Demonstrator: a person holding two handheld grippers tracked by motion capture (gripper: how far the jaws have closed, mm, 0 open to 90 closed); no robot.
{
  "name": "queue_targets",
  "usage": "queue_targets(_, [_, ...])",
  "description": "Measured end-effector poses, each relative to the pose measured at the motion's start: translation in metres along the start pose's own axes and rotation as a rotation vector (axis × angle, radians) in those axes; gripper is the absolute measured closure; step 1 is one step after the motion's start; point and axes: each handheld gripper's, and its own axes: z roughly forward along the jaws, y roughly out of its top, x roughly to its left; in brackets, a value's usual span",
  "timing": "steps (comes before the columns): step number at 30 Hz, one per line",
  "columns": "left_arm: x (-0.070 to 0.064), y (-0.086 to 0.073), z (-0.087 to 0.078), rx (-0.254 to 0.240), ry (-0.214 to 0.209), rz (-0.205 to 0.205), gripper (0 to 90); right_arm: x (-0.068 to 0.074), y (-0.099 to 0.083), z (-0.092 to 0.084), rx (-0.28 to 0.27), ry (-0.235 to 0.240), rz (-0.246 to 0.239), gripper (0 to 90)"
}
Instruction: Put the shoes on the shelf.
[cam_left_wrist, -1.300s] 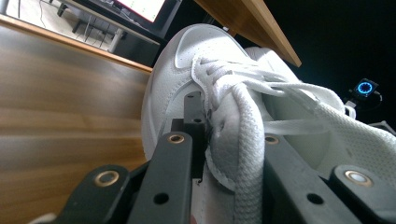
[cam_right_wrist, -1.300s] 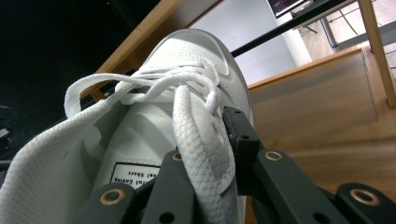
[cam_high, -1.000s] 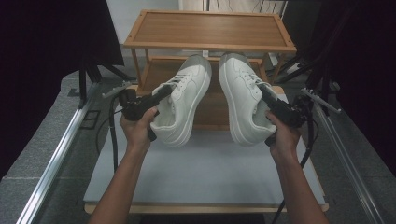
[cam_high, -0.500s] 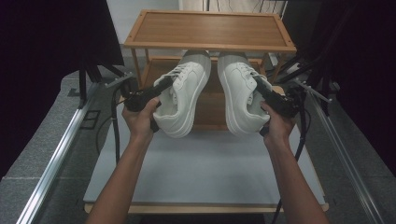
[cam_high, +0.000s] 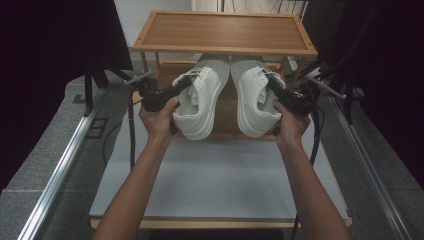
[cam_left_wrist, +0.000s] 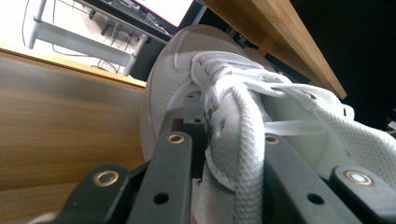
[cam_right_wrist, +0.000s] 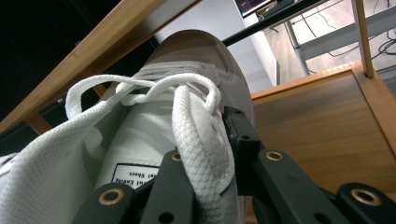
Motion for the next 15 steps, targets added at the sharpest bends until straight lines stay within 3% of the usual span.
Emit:
queue_targets(8, [0.000, 0.004, 0.008, -0.018, 0.026, 0.004, 81.6, 0.003, 0.005, 0.012, -0.005, -0.025, -0.008, 81.6])
queue_targets(15, [0.010, 0.001, 0.017, -0.017, 0.052, -0.030, 81.7, 0.004, 0.003, 0.023, 0.007, -0.042, -0.008, 81.4])
